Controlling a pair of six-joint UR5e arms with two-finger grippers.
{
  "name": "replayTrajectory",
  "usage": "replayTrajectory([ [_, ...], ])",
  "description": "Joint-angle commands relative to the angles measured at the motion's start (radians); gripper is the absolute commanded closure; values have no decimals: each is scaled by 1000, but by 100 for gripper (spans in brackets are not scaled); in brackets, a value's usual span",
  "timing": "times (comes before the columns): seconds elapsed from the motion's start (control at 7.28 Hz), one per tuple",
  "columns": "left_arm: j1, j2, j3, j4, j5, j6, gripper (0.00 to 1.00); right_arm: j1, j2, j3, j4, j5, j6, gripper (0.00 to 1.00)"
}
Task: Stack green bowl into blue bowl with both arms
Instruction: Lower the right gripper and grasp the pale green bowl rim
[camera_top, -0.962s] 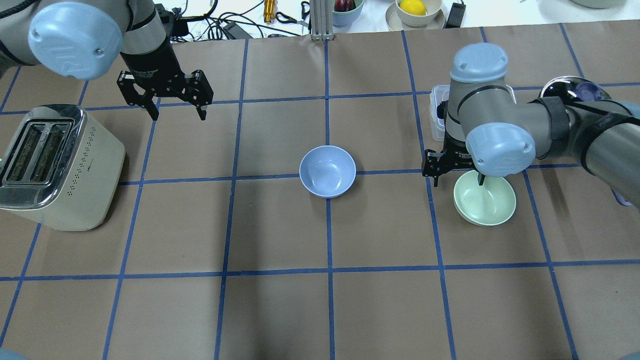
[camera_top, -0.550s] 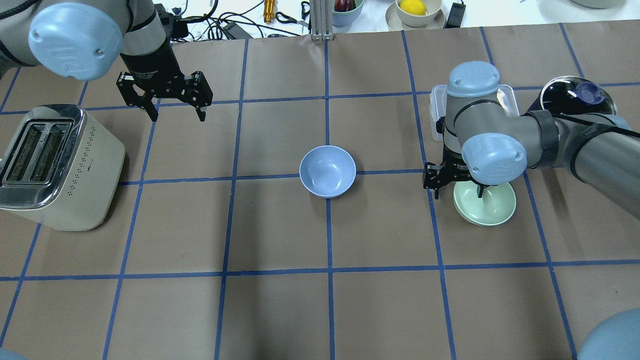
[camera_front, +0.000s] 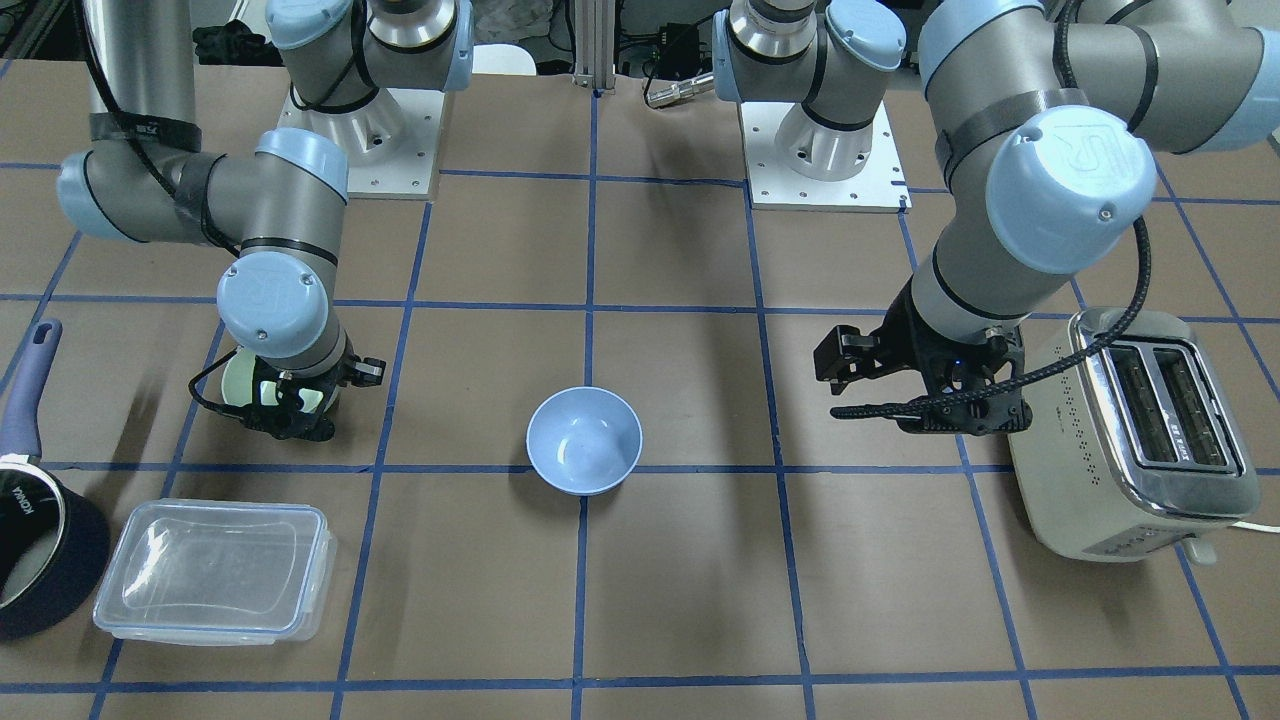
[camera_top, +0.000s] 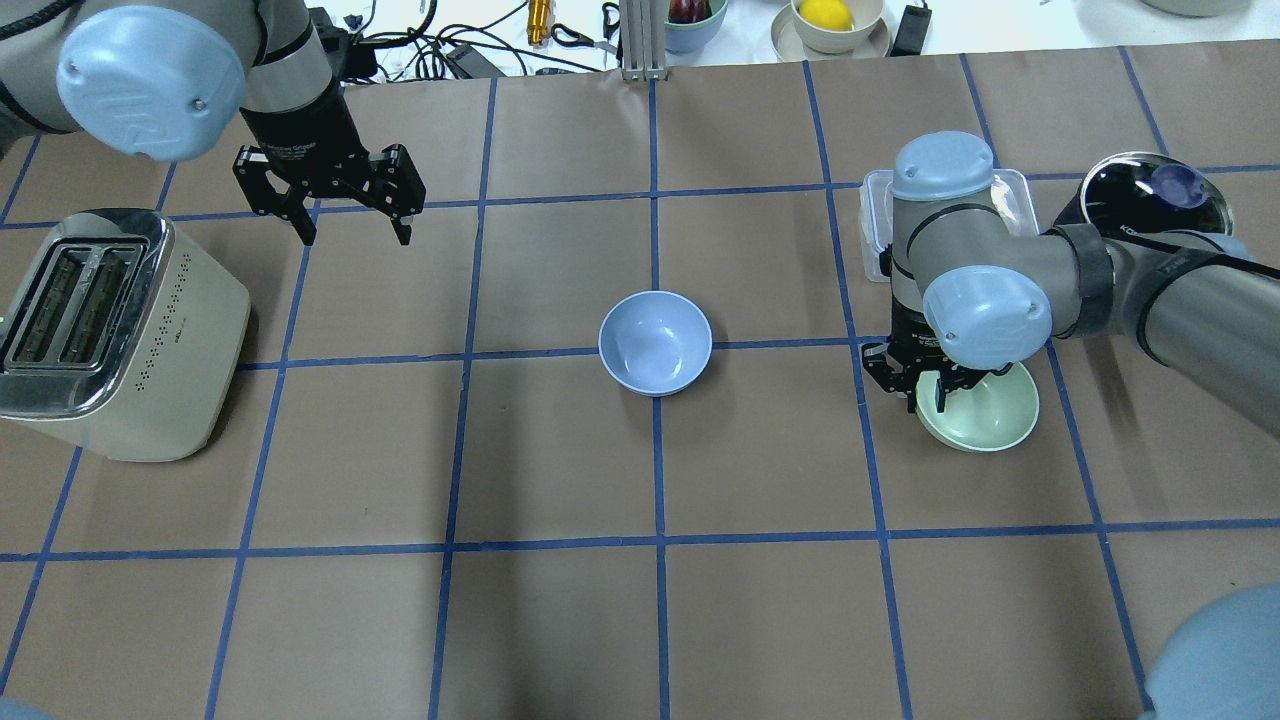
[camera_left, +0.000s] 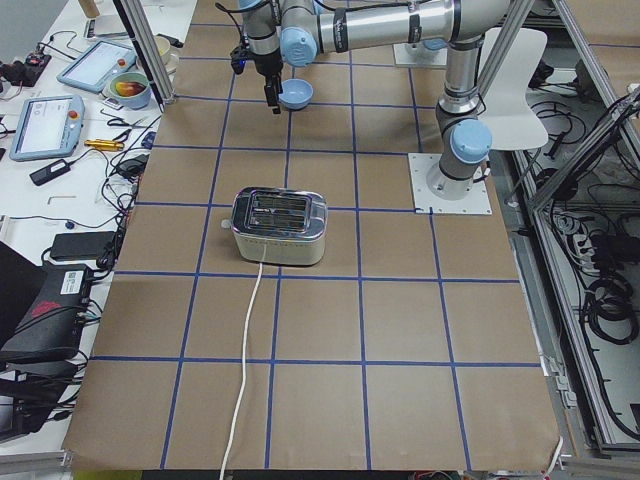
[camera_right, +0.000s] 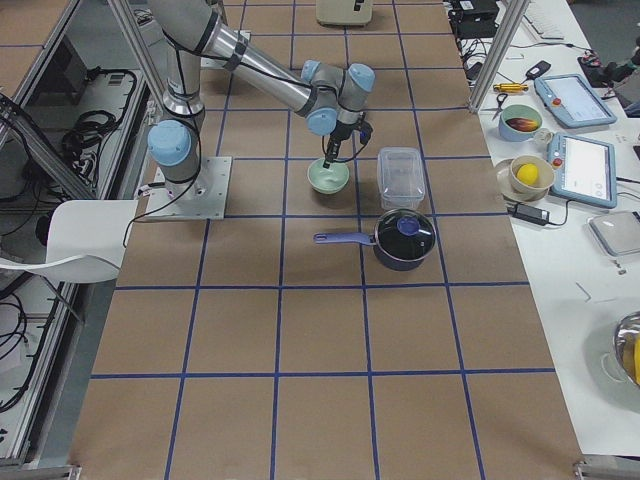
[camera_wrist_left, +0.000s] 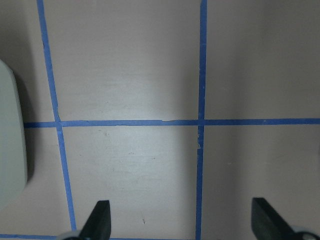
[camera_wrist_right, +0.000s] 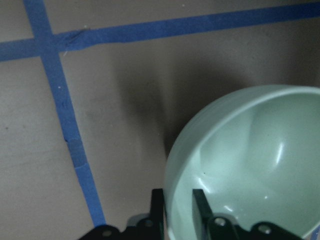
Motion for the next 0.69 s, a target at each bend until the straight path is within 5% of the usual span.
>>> replayTrajectory([
  [0.0,0,5,1,-4,0,0,0,-3,-7,-21,24,-3,16,100],
  [0.27,3,6,4,-3,34,16,0,-1,-32,-111,132,-2,54,100],
  [0.55,35,19,9,-11,35,74,0,26,-32,-372,377,47,102,100],
])
